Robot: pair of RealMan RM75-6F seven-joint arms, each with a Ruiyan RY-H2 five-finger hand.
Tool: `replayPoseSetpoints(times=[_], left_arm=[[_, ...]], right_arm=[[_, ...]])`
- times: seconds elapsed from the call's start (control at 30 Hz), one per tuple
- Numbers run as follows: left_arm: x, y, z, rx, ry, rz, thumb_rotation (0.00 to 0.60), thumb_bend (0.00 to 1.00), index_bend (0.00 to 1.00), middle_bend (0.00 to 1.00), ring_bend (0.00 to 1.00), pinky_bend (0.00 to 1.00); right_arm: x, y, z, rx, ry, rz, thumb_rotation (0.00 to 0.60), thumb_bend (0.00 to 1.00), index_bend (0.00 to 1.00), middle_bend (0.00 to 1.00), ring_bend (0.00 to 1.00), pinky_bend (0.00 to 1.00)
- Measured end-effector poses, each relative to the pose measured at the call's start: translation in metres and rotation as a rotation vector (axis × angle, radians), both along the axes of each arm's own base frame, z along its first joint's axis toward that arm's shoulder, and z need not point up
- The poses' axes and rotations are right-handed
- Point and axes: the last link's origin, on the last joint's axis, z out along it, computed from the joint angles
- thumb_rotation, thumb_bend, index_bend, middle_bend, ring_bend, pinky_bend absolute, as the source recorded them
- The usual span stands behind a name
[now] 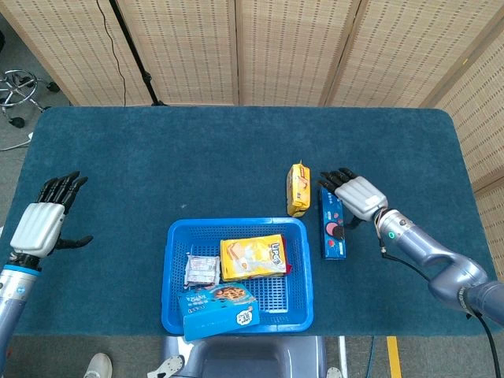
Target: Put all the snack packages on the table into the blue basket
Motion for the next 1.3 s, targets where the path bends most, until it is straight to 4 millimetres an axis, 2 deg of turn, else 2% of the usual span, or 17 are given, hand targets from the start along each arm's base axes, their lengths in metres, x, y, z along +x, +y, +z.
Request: replayPoseSetpoints(times=[0.13, 0.37, 0.73, 1.07, 1.3], left_arm=[[0.000, 0.003, -0.002, -0.007, 0.007, 0.003, 0.600, 0.00, 0.00, 0.00, 0.00, 0.00], [0.001, 0.005, -0.004, -0.007, 0.013, 0.003, 0.600, 0.00, 0.00, 0.00, 0.00, 0.00], [-0.003, 0.008, -0.003, 0.001, 0.010, 0.019, 0.600, 0.00, 0.00, 0.00, 0.00, 0.00], [-0.007, 0.008, 0.000, -0.001, -0.010, 0.036, 0.600, 0.00, 0.00, 0.00, 0.00, 0.00], [-0.009, 0.009, 0.001, -0.014, -0.018, 0.041, 0.600, 0.00, 0.00, 0.00, 0.00, 0.00]], right_arm=[[0.016, -0.021, -0.003, -0.020, -0.036, -0.005, 0.600, 0.00, 0.00, 0.00, 0.00, 0.00], [0.049, -0.043, -0.014, 0.025, -0.128, -0.026, 0.600, 0.00, 0.00, 0.00, 0.00, 0.00], [0.094, -0.067, -0.056, 0.065, -0.041, 0.123, 0.600, 0.00, 0.00, 0.00, 0.00, 0.00], [0.096, -0.071, -0.088, 0.070, 0.115, 0.192, 0.600, 0.00, 0.06, 0.00, 0.00, 0.00], [0.097, -0.072, -0.072, 0.053, 0.125, 0.233, 0.600, 0.00, 0.02, 0.00, 0.00, 0.00]])
